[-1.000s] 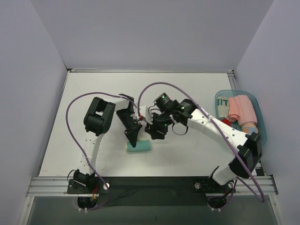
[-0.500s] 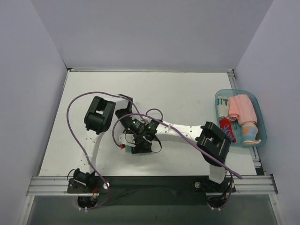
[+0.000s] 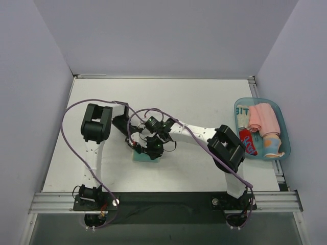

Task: Roll the towels
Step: Roll the towel

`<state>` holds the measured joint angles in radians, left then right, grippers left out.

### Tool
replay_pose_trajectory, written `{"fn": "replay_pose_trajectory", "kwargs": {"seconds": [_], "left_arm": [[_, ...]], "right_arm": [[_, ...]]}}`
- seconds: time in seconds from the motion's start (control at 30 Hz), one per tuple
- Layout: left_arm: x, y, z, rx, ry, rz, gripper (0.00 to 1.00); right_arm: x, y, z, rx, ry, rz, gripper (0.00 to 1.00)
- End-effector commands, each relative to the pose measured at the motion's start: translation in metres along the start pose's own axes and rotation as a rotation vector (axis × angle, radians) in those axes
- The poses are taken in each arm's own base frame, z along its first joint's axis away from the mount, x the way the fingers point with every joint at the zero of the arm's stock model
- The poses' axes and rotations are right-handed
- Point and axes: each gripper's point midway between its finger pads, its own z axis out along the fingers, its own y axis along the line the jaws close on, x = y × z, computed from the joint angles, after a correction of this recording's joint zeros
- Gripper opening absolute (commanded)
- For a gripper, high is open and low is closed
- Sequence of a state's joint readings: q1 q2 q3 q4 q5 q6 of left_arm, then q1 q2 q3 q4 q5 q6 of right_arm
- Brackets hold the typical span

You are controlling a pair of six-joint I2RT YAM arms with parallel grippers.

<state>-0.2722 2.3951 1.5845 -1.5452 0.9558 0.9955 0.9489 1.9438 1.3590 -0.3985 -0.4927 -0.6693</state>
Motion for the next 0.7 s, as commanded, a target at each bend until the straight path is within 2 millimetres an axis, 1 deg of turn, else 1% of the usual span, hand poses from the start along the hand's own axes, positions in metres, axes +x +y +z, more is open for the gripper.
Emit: {"fn": "replay_pose_trajectory", "kwargs": {"seconds": [0.0, 0.03, 0.1, 0.13, 0.17, 0.2, 0.23, 0.27, 0.3, 0.33, 0.37, 0.43, 0.47, 0.5, 0.53, 0.6, 0.67], "left_arm": [[-0.003, 0.03, -0.045, -0.13, -0.127, 0.136, 0.53], [0.0, 0.03, -0.058, -0.135, -0.179, 0.126, 0.54], [-0.001, 0.025, -0.07, -0.129, -0.254, 0.128, 0.55], [-0.002, 0.021, -0.08, -0.145, -0.291, 0.142, 0.56], [0.003, 0.021, -0.093, -0.154, -0.337, 0.132, 0.56], [0.006, 0.018, -0.1, -0.161, -0.367, 0.136, 0.56], [0.006, 0.013, -0.11, -0.193, -0.395, 0.169, 0.56], [0.015, 0.015, -0.117, -0.206, -0.43, 0.152, 0.56], [0.017, 0.012, -0.122, -0.224, -0.454, 0.166, 0.56], [0.017, 0.004, -0.131, -0.273, -0.479, 0.218, 0.57], [0.02, -0.001, -0.135, -0.295, -0.495, 0.239, 0.58], [0.028, -0.013, -0.14, -0.378, -0.521, 0.304, 0.63], [0.037, -0.015, -0.13, -0.383, -0.516, 0.303, 0.64], [0.038, -0.027, -0.133, -0.441, -0.519, 0.364, 0.66], [0.04, -0.025, -0.134, -0.49, -0.507, 0.41, 0.67], [0.045, -0.03, -0.129, -0.554, -0.498, 0.47, 0.68], [0.048, -0.031, -0.126, -0.604, -0.472, 0.528, 0.7]], "right_arm": [[0.042, 0.049, 0.011, -0.282, 0.094, 0.221, 0.0], [0.042, 0.05, 0.011, -0.301, 0.091, 0.248, 0.0], [0.041, 0.048, 0.01, -0.334, 0.065, 0.301, 0.0], [0.042, 0.05, 0.009, -0.353, 0.067, 0.321, 0.0], [0.044, 0.05, 0.009, -0.365, 0.065, 0.339, 0.0], [0.043, 0.048, 0.009, -0.385, 0.051, 0.364, 0.0], [0.045, 0.05, 0.008, -0.407, 0.06, 0.387, 0.0], [0.048, 0.048, 0.011, -0.425, 0.061, 0.415, 0.0], [0.042, 0.047, 0.009, -0.446, 0.038, 0.44, 0.0], [0.043, 0.047, 0.009, -0.466, 0.035, 0.469, 0.0], [0.041, 0.046, 0.009, -0.479, 0.026, 0.486, 0.0], [0.039, 0.043, 0.009, -0.513, 0.001, 0.54, 0.0], [0.043, 0.042, 0.012, -0.525, 0.004, 0.565, 0.0], [0.042, 0.038, 0.01, -0.531, -0.006, 0.583, 0.0], [0.04, 0.036, 0.008, -0.54, -0.016, 0.595, 0.0], [0.042, 0.034, 0.011, -0.555, -0.018, 0.618, 0.0], [0.042, 0.03, 0.012, -0.566, -0.022, 0.634, 0.0]]}}
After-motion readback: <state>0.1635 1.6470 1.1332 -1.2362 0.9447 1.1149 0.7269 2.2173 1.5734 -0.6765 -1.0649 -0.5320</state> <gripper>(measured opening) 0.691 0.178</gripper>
